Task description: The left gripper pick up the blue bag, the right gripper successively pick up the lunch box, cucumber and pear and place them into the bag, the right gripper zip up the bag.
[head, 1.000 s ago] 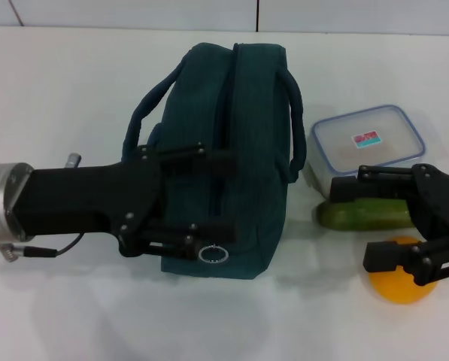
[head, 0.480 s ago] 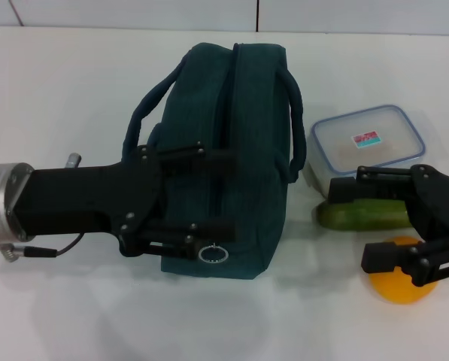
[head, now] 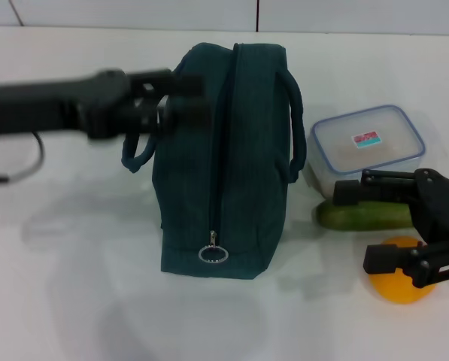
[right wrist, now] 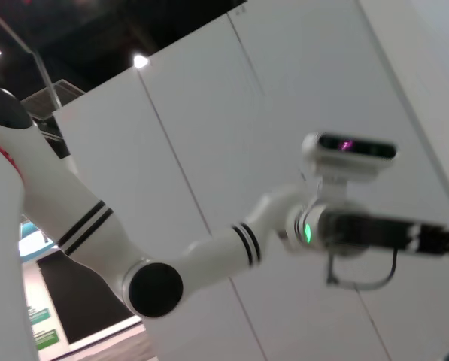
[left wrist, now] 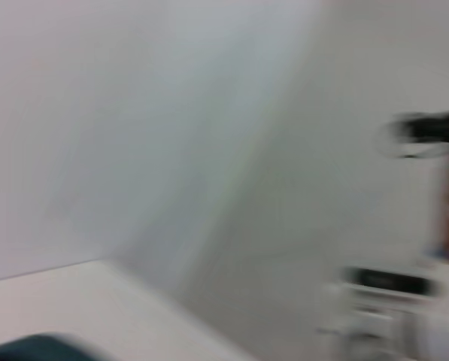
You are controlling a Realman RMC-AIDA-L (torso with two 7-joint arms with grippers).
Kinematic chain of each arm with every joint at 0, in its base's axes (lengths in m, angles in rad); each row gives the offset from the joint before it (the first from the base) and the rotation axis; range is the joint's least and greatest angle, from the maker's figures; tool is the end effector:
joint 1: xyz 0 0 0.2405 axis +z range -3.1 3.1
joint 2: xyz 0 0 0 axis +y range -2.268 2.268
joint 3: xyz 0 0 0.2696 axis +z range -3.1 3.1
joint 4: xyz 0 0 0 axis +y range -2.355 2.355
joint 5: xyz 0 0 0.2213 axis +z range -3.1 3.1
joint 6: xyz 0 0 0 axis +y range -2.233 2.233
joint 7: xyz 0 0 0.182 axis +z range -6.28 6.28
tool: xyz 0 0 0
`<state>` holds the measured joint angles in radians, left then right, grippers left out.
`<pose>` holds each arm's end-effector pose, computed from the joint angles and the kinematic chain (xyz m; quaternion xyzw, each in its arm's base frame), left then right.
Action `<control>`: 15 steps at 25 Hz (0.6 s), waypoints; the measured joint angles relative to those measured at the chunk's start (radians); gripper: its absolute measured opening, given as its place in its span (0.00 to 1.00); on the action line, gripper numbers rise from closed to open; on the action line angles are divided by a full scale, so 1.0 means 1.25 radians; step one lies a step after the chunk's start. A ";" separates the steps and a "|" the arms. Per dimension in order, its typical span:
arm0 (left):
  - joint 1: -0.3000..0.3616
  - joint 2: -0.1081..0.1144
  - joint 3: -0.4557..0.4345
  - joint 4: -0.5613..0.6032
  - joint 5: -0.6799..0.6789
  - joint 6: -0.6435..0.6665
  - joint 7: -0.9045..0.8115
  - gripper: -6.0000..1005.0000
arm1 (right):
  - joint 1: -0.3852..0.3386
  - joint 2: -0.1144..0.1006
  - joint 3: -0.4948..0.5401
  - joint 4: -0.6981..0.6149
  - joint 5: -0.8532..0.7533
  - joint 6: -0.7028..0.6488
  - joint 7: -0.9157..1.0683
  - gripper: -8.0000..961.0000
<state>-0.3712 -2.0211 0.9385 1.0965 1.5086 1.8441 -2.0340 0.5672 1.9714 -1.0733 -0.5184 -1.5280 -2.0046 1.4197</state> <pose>-0.1810 0.3183 0.0503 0.8899 0.2745 0.3641 0.0171 0.1898 0.2954 -0.0116 0.9018 -0.1306 -0.3898 0.1335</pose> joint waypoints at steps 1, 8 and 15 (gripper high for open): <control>-0.005 -0.001 -0.019 0.040 0.043 -0.031 -0.065 0.88 | -0.004 0.000 0.001 -0.001 -0.002 0.003 0.000 0.90; -0.113 0.018 -0.081 0.126 0.298 -0.080 -0.359 0.87 | -0.037 -0.006 0.007 -0.008 -0.006 0.005 -0.011 0.90; -0.172 0.013 -0.089 0.119 0.472 -0.078 -0.428 0.87 | -0.059 -0.007 0.008 -0.005 -0.007 0.012 -0.030 0.90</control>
<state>-0.5857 -2.0045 0.8277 1.2458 2.0987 1.7464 -2.5687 0.4938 1.9629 -1.0636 -0.5248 -1.5371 -1.9894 1.3818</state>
